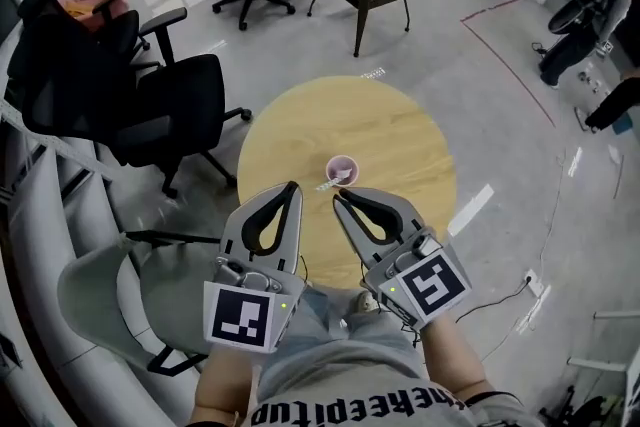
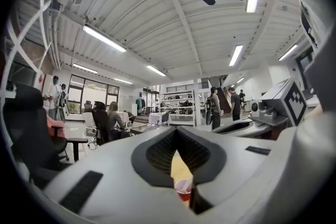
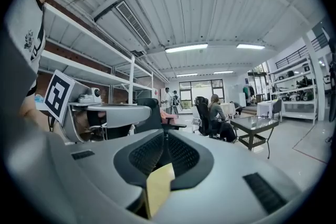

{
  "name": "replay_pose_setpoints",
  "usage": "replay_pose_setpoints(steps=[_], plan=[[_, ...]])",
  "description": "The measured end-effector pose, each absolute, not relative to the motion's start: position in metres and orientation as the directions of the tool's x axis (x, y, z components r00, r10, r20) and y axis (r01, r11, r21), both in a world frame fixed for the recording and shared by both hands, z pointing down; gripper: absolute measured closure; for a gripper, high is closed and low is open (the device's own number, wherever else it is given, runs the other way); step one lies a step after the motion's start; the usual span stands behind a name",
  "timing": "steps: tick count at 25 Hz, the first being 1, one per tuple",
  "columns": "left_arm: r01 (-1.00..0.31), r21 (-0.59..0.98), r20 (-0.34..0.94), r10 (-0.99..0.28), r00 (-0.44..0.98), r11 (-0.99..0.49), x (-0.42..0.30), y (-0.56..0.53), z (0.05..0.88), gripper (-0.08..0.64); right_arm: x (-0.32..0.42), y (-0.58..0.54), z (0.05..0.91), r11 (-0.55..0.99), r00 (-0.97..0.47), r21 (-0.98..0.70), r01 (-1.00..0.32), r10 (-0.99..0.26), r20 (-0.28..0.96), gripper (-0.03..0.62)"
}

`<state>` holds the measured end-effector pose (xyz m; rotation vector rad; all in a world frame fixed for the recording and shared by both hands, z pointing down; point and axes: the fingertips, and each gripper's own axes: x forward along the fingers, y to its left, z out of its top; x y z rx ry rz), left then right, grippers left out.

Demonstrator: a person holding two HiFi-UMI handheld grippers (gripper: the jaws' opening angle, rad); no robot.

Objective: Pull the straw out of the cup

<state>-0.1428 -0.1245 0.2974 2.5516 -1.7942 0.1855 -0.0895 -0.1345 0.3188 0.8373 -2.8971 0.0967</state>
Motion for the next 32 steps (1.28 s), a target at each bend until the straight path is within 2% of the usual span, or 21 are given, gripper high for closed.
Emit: replay_pose_setpoints(steps=[19, 32], plan=[[-0.858, -0.017, 0.162, -0.848, 0.505, -0.514, -0.161, -0.172, 0.334, 0.538, -0.099, -0.151, 0.401, 0.771, -0.736, -0.046, -0.636, -0.586, 0.339, 0.474], [-0.827, 0.006, 0.213, -0.807, 0.551, -0.563, -0.159, -0.187, 0.365, 0.538, -0.100, -0.163, 0.454, 0.757, -0.699, -0.024, -0.653, -0.590, 0.404, 0.449]])
